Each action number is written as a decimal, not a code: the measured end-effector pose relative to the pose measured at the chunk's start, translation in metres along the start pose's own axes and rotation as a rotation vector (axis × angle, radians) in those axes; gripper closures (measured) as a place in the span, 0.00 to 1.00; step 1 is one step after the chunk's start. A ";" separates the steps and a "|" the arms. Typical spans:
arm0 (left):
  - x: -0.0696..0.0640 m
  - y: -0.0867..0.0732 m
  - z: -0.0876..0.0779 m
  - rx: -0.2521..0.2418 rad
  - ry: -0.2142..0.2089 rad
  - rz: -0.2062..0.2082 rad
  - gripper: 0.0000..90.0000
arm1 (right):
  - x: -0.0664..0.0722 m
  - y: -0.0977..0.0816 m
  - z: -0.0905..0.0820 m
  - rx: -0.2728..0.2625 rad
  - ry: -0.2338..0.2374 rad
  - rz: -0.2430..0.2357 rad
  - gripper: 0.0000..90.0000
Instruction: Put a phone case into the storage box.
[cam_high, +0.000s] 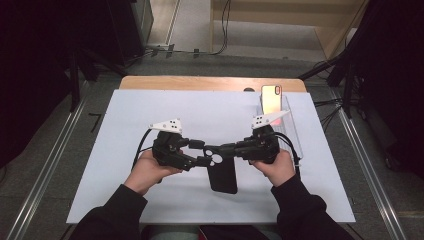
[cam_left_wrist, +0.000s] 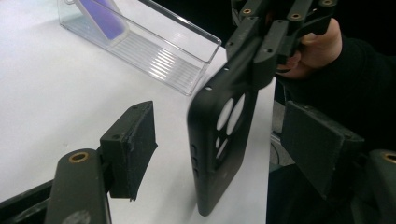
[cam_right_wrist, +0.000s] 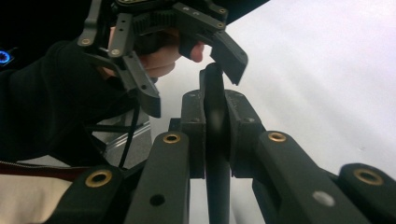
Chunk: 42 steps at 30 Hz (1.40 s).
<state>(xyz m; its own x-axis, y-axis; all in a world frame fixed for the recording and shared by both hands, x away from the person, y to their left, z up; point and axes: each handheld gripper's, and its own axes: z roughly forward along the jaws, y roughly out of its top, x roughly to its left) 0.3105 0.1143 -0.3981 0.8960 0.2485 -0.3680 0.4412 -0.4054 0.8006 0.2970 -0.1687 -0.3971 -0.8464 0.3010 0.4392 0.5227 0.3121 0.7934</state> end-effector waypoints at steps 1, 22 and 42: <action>0.000 0.000 0.000 0.000 -0.006 -0.002 0.32 | 0.001 0.000 0.001 0.001 0.003 -0.004 0.86; 0.000 -0.003 0.000 0.045 -0.080 0.037 0.80 | -0.001 0.000 0.005 -0.005 0.082 -0.025 0.86; 0.002 0.003 -0.009 0.089 -0.094 -0.063 0.86 | 0.001 0.002 0.000 -0.030 0.029 -0.045 0.54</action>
<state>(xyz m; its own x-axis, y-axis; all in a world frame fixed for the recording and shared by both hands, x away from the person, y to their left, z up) 0.3131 0.1214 -0.3917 0.8655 0.1941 -0.4619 0.4954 -0.4690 0.7312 0.2969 -0.1681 -0.3953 -0.8718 0.2606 0.4148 0.4812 0.2978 0.8245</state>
